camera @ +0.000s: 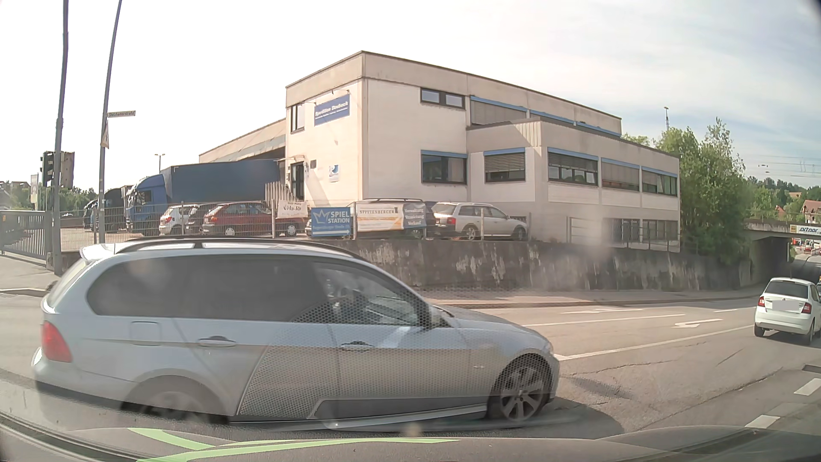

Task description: Follow the waypoints while adhering to traffic rules and regulations

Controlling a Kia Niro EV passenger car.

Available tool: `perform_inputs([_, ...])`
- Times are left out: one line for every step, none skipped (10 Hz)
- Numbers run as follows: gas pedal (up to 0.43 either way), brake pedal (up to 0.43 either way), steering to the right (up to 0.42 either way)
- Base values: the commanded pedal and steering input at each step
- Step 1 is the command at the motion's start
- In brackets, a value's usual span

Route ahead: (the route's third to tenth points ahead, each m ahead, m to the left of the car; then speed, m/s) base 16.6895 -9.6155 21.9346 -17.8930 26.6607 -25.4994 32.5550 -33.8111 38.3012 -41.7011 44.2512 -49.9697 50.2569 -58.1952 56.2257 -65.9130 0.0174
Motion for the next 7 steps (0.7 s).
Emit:
perform_inputs([0.000, 0.329, 0.409])
perform_inputs([0.000, 0.329, 0.409])
perform_inputs([0.000, 0.335, 0.409])
perform_inputs([0.000, 0.335, 0.410])
perform_inputs([0.000, 0.329, 0.410])
perform_inputs([0.000, 0.329, 0.410])
perform_inputs([0.000, 0.329, 0.410])
